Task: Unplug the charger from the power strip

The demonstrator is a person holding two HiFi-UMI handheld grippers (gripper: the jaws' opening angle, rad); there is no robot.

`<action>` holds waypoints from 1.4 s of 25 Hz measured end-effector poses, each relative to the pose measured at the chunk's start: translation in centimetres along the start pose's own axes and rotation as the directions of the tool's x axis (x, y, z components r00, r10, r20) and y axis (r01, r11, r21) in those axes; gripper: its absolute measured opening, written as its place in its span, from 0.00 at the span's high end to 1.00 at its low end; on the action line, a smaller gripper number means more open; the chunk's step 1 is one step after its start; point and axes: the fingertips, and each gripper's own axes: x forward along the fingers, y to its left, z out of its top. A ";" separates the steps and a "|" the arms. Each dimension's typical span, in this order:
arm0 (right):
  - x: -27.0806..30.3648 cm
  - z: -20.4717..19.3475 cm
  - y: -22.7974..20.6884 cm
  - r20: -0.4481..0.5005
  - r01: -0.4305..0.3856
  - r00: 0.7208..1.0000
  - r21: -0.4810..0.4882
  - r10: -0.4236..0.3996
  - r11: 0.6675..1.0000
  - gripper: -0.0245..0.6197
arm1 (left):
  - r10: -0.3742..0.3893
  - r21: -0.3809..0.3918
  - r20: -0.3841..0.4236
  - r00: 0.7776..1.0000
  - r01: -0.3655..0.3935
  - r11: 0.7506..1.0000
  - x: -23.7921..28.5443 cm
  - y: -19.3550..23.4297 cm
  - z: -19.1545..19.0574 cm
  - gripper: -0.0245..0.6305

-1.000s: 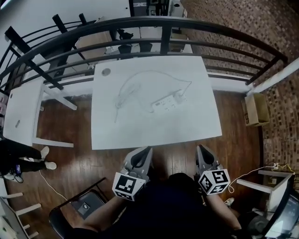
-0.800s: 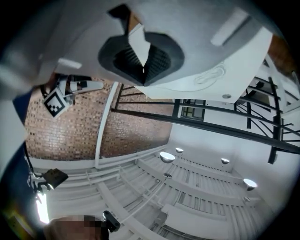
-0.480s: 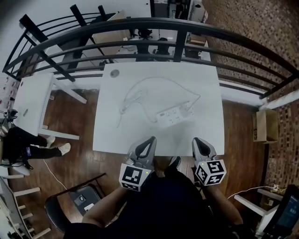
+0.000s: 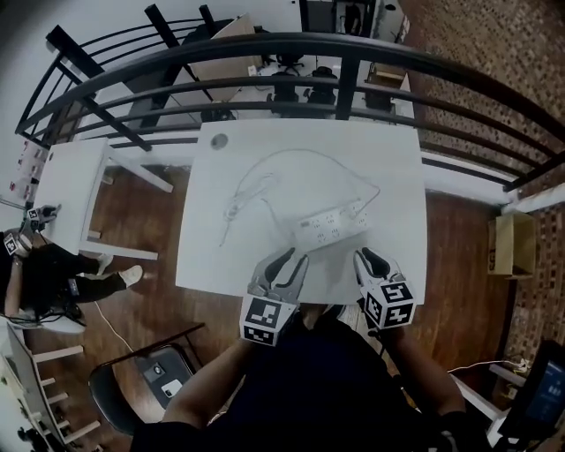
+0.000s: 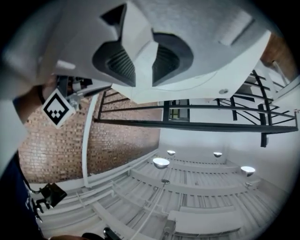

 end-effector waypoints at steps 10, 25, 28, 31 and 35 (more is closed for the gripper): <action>6.7 -0.5 -3.7 -0.073 0.181 0.980 -0.085 -0.187 0.980 0.63 | -0.149 0.084 -0.250 0.957 0.174 0.981 9.7 0.0 -5.7 0.62; 11.5 -0.5 -3.7 -0.145 0.266 0.943 -0.214 -0.300 0.940 0.74 | -0.169 0.207 -0.381 0.909 0.262 0.943 15.7 0.3 -11.2 0.68; 11.5 -0.6 -3.7 -0.137 0.261 0.947 -0.207 -0.292 0.943 0.74 | -0.168 0.219 -0.379 0.910 0.265 0.939 15.7 0.2 -11.3 0.68; 11.5 -0.6 -3.7 -0.136 0.265 0.946 -0.203 -0.295 0.943 0.74 | -0.162 0.209 -0.384 0.909 0.257 0.943 15.8 0.2 -11.3 0.69; 11.4 -0.3 -3.8 -0.143 0.265 0.945 -0.196 -0.295 0.944 0.74 | -0.154 0.193 -0.394 0.906 0.246 0.950 15.8 0.1 -11.3 0.69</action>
